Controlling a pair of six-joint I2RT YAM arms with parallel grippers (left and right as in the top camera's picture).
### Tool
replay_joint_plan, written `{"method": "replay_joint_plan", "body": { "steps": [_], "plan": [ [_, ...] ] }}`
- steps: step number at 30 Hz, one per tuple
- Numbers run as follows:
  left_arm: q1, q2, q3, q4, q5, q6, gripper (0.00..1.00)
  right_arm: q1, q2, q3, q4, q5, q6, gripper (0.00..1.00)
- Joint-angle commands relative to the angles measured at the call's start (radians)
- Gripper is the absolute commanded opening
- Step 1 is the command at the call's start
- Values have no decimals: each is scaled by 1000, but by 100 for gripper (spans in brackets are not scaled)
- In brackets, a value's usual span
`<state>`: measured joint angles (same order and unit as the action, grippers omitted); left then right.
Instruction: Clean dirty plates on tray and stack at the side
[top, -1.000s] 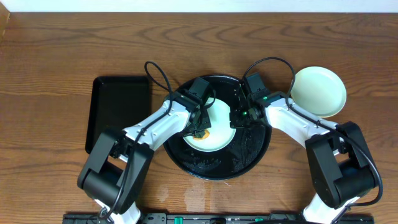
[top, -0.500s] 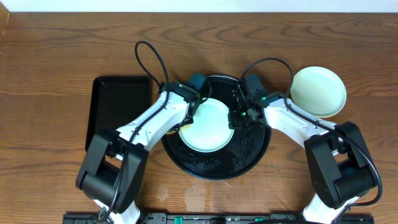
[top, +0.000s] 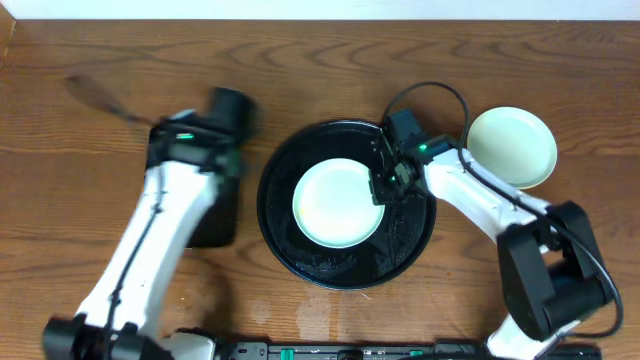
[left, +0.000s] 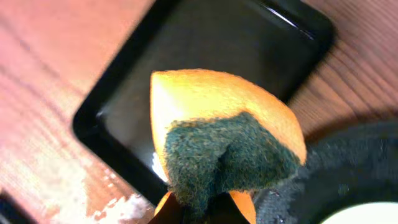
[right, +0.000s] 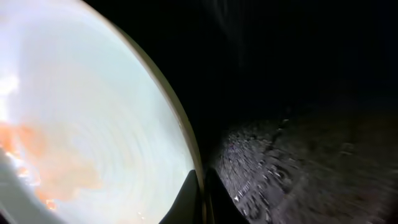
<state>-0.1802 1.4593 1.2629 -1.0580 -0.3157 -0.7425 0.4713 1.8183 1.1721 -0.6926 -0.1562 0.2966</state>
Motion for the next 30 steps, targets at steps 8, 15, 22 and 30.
{"method": "replay_joint_plan", "body": {
  "steps": [8, 15, 22, 30],
  "plan": [
    [312, -23, -9, -68, 201, 141, 8, 255, -248, 128, -74, 700, -153, 1],
    [337, -23, -12, -75, 201, 164, 8, 432, -289, 130, -10, 1166, -364, 1],
    [337, -23, -12, -75, 200, 167, 8, 523, -288, 130, 111, 1373, -763, 1],
    [337, -23, -12, -75, 200, 167, 8, 524, -288, 130, 264, 1453, -935, 1]
  ]
}}
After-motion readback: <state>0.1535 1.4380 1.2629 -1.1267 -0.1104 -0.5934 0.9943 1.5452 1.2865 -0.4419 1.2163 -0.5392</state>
